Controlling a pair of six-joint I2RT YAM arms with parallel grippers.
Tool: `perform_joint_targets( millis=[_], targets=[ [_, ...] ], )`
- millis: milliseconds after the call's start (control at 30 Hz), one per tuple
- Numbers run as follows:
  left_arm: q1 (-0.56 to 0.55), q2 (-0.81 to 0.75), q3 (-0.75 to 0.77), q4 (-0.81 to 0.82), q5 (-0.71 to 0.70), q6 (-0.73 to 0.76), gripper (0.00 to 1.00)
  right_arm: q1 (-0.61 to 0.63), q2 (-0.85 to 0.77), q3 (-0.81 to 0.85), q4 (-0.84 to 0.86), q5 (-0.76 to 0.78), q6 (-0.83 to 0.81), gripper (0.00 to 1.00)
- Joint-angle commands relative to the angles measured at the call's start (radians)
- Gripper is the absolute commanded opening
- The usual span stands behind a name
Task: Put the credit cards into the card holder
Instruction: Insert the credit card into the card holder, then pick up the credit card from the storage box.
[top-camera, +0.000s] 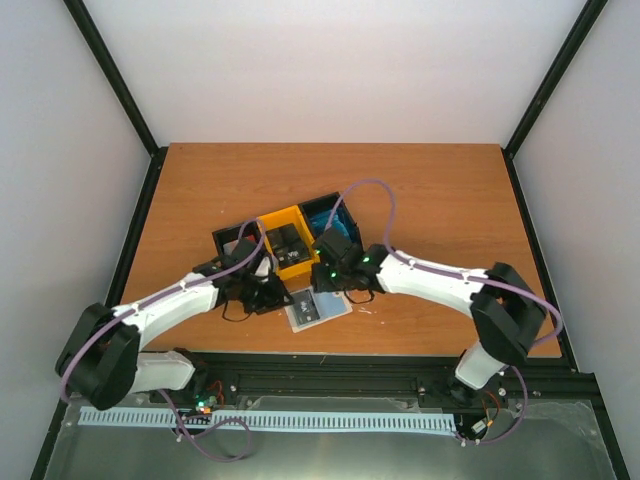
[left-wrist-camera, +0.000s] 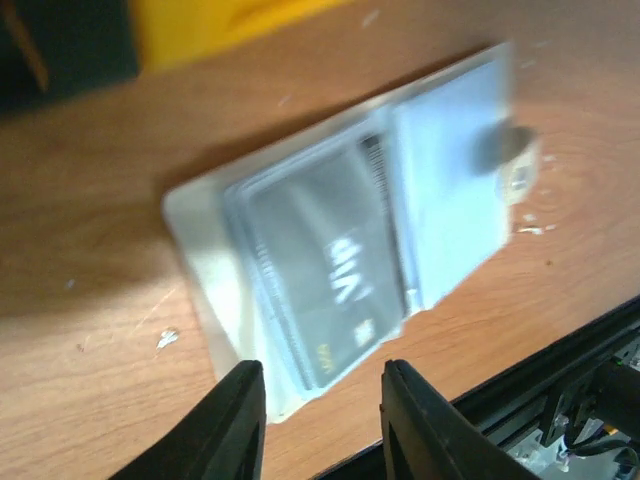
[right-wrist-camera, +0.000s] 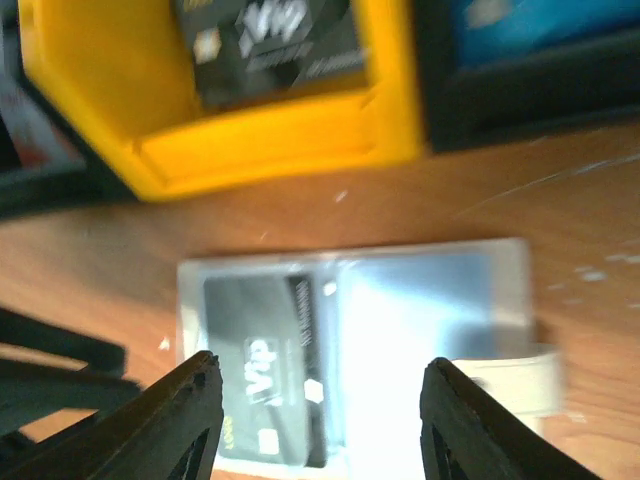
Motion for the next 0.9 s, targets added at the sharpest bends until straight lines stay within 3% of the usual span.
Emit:
perform_joint_targets(
  millis=[0,133,233,300,500,867],
  targets=[
    [-0.007,-0.098,0.133,-0.1,-0.108,0.067,0.38,-0.063,-0.098,-0.039,-0.083,0.183,0.054,0.55],
    [-0.005,-0.115,0.29,-0.139,-0.214,0.191,0.57,-0.117,-0.181,-0.088,-0.097,0.191,0.057,0.58],
    [0.004,-0.059,0.423,-0.167,-0.261,0.304,0.71,-0.139,-0.235,-0.119,-0.097,0.174,0.04,0.59],
    [0.023,0.01,0.502,-0.204,-0.278,0.368,0.76,-0.151,-0.256,-0.138,-0.079,0.139,0.003,0.6],
    [0.074,0.154,0.605,-0.218,-0.213,0.583,0.8,-0.165,-0.252,-0.149,-0.065,0.115,-0.069,0.6],
    [0.07,0.307,0.701,0.009,0.109,0.794,0.83,-0.309,-0.149,-0.191,0.02,0.008,-0.047,0.57]
  ],
)
